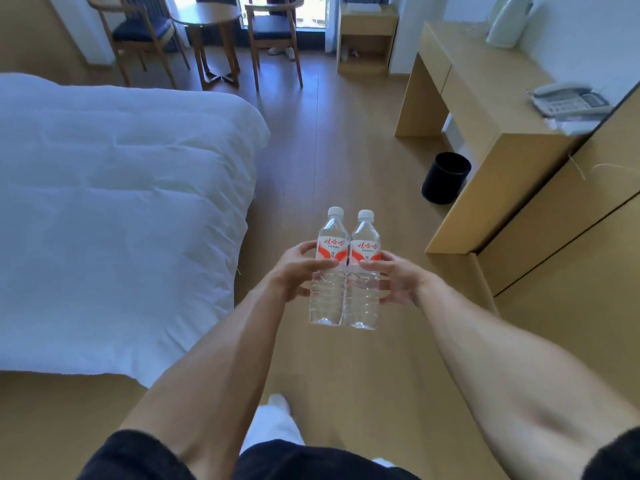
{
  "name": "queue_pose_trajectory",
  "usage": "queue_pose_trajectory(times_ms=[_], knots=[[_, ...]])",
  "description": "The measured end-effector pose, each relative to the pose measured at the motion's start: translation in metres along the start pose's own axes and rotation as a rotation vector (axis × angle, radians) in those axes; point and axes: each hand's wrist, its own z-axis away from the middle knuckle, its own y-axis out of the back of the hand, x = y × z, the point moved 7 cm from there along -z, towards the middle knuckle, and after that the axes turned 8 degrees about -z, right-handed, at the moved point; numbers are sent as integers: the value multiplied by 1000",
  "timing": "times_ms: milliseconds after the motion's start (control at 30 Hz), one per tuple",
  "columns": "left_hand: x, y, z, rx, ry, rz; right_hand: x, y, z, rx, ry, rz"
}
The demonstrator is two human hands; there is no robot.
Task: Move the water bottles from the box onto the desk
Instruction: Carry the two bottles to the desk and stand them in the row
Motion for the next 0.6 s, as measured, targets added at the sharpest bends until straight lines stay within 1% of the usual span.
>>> queue_pose_trajectory(times_ms=[300, 400, 600], knots=[[70, 53, -149, -43, 4, -22, -100, -5, -127, 56, 7, -20], [102, 75, -201, -81, 16, -40, -137, -10, -167, 96, -5, -50], [175, 103, -296, -120, 10, -76, -218, -11, -233, 143, 34, -107]])
